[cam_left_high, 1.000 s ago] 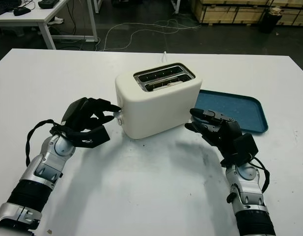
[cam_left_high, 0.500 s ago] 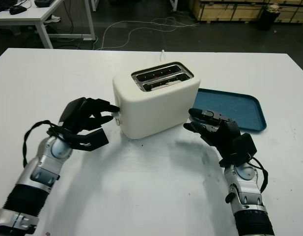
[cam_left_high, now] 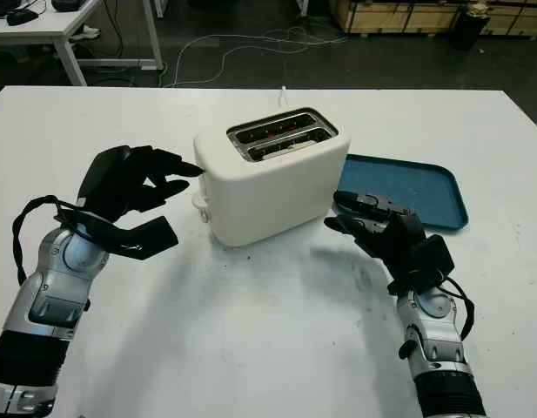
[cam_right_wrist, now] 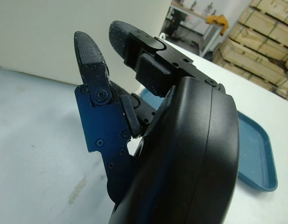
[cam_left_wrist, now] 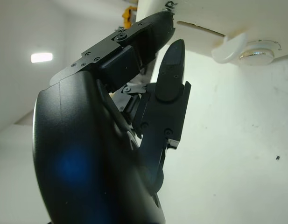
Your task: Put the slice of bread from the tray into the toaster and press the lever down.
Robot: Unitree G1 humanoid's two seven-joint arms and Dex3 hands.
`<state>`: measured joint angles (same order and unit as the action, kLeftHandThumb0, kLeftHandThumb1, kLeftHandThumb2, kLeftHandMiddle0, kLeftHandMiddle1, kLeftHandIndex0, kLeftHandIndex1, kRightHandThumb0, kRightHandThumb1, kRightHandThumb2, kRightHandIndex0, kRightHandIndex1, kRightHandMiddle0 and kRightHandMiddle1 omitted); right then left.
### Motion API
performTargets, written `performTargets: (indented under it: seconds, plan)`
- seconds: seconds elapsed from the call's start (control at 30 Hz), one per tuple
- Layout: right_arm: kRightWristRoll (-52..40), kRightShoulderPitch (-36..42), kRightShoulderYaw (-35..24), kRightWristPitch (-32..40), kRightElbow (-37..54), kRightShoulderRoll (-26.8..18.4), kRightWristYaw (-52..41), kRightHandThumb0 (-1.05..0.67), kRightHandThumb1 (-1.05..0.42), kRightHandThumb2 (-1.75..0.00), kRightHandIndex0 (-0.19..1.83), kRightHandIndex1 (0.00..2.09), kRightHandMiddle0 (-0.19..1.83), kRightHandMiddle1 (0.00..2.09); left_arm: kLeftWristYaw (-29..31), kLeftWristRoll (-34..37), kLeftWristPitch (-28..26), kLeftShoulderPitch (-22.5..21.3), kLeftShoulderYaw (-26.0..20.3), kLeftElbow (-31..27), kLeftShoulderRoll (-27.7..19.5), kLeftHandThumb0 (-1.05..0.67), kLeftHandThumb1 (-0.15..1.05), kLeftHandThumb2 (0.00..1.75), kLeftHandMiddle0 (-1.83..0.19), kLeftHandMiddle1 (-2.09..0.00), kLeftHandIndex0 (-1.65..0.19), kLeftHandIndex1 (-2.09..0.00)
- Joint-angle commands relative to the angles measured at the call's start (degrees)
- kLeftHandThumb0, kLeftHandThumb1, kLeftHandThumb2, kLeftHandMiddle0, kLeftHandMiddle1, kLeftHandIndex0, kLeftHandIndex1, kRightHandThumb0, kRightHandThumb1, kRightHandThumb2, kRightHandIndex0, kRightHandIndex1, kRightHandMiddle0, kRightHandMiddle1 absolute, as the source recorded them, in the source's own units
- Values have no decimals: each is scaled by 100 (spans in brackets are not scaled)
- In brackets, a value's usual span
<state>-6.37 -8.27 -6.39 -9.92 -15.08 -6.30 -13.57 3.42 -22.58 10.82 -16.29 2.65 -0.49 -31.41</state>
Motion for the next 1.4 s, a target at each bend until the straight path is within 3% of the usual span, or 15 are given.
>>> performTargets:
  seconds: [0.0,0.17,0.37,0.5,0.6,0.7,0.9,1.0,1.2,1.37]
  plan:
    - [-94,-46,-13,-41,-10,5,-16,-49,-86,0,116,0,105,0,79,-48,70,-23,-50,-79,-74,-18,92,4,-75,-136,-114,-4]
    - [-101,-39,-20,-61,-26,19,-13,-49,-86,0,116,0,105,0,162,-26,-122,87,-205,-319,-35,-20,92,5,-73,-134,-114,-4]
    - [-84,-122,-129,-174,-18,-63,61,-49,-85,0,115,0,105,0,-238,321,-10,661,-541,-571,473,-21,92,9,-72,-128,-113,-3]
    - [-502,-467,-473,-75,-26,-342,-259,-52,-85,0,114,0,103,0,-339,503,10,1058,-798,-941,692,-24,92,9,-72,-128,-110,-2]
    - [-710,-811,-620,4,-145,-688,-598,-52,-86,0,111,0,100,0,-223,611,-13,1119,-970,-1112,639,-27,92,7,-71,-136,-110,-1]
    - [-615,-1230,-659,-63,-341,-1135,-804,-51,-86,0,104,0,95,0,12,611,-159,1012,-1104,-1237,442,-30,92,4,-67,-138,-111,-2]
    - [-186,-2239,-518,-220,-1084,-1940,-1043,-52,-84,0,97,0,93,0,482,702,-499,527,-1284,-1055,17,-30,89,0,-73,-117,-114,-3]
    - [303,-2791,-246,-410,-1624,-2226,-1019,-49,-81,0,104,3,94,1,731,655,-648,223,-1237,-891,-239,-29,85,0,-79,-106,-115,-3]
    - [1305,-3504,364,-1001,-2434,-2521,-768,-55,-80,0,106,4,96,1,1154,467,-634,-410,-980,-467,-674,-32,82,0,-89,-94,-117,-3]
    - [1987,-3899,800,-1552,-2887,-2654,-457,-51,-78,0,108,5,98,2,1615,384,-688,-995,-676,-125,-956,-30,79,0,-93,-100,-121,-5]
